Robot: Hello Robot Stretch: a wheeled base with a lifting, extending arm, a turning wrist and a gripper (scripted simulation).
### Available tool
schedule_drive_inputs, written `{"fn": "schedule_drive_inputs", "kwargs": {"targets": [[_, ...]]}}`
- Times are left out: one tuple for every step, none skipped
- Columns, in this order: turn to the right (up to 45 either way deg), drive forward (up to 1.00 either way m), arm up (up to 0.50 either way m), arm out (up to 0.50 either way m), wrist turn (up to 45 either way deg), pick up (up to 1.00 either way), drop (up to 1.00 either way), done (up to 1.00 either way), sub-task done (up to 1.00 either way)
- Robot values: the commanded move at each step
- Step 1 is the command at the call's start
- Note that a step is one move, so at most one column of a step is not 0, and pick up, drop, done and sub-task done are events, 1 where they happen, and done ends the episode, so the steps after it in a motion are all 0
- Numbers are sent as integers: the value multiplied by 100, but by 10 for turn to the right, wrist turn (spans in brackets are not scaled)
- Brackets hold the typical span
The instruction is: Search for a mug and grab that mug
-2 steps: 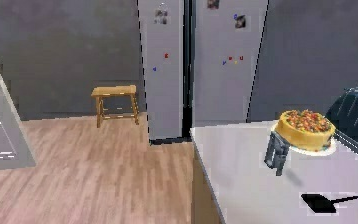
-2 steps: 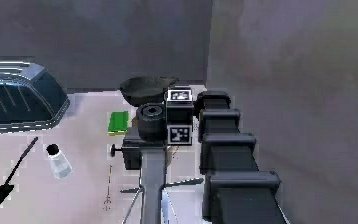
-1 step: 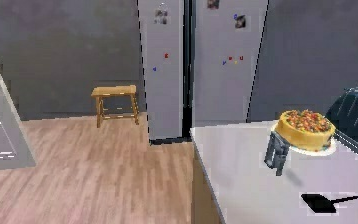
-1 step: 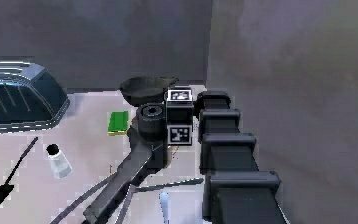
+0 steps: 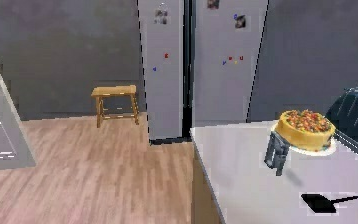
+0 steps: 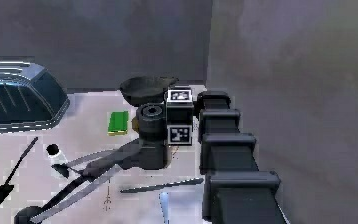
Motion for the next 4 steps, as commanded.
{"fn": "schedule_drive_inputs", "kwargs": {"targets": [[0,0,0,0,450,0,0,0,0],[0,0,0,0,330,0,0,0,0],[0,0,-6,0,0,0,0,0,0],[0,0,0,0,0,100,0,0,0]]}}
